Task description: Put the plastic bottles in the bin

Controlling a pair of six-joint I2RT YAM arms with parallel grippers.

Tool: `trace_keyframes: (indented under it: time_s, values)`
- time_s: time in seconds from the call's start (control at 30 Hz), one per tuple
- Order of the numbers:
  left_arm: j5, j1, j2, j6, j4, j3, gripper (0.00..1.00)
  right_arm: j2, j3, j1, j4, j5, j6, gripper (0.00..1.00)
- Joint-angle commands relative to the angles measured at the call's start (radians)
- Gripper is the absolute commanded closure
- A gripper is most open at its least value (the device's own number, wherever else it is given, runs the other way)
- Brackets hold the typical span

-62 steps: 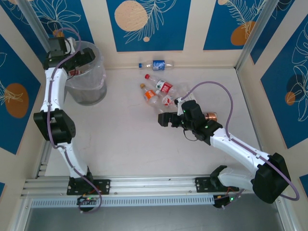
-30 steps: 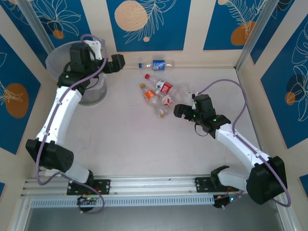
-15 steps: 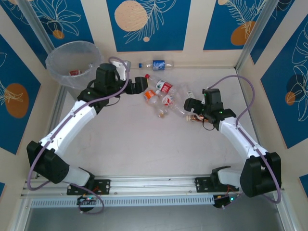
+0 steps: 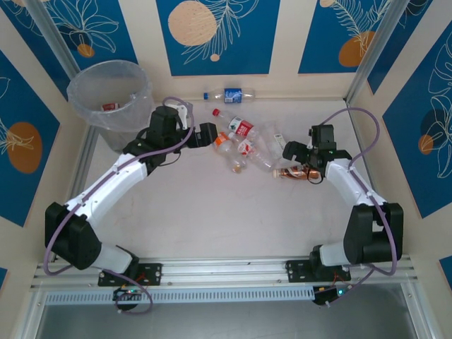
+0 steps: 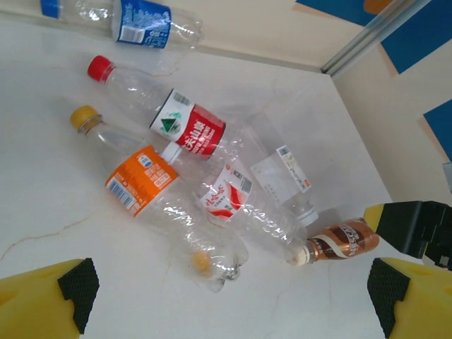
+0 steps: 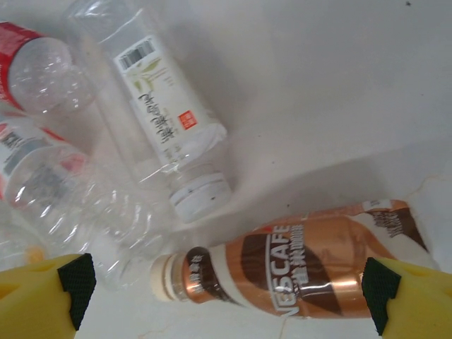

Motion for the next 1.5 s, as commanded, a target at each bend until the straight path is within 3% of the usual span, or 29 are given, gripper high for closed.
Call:
trace_keyframes:
  time_s: [0.0, 0.4, 0.53, 0.9, 1.47]
  values:
    - [-0.047, -0.009, -0.028, -0.021, 0.033, -0.012, 0.01, 0.053, 0.045, -0.033, -0.027, -0.069, -0.017, 0.01]
    - [-0.079, -0.009, -0.026, -0.008, 0.008, -0.016, 0.01, 0.26, 0.194, -0.056, -0.122, -0.036, -0.109, 0.01]
    - [-0.096, -0.009, -0.035, -0.007, 0.003, -0.031, 0.01, 0.295, 0.214, -0.067, -0.166, -0.089, -0.138, 0.01]
    - [-0.109, -0.009, -0.029, -0.003, 0.0, -0.041, 0.01, 0.258, 0.179, -0.065, -0.255, -0.297, -0.1, 0.01]
    - [-0.113, -0.01, -0.024, -0.003, 0.001, -0.046, 0.01, 0.154, 0.07, 0.084, -0.339, -0.382, -0.032, 0.01]
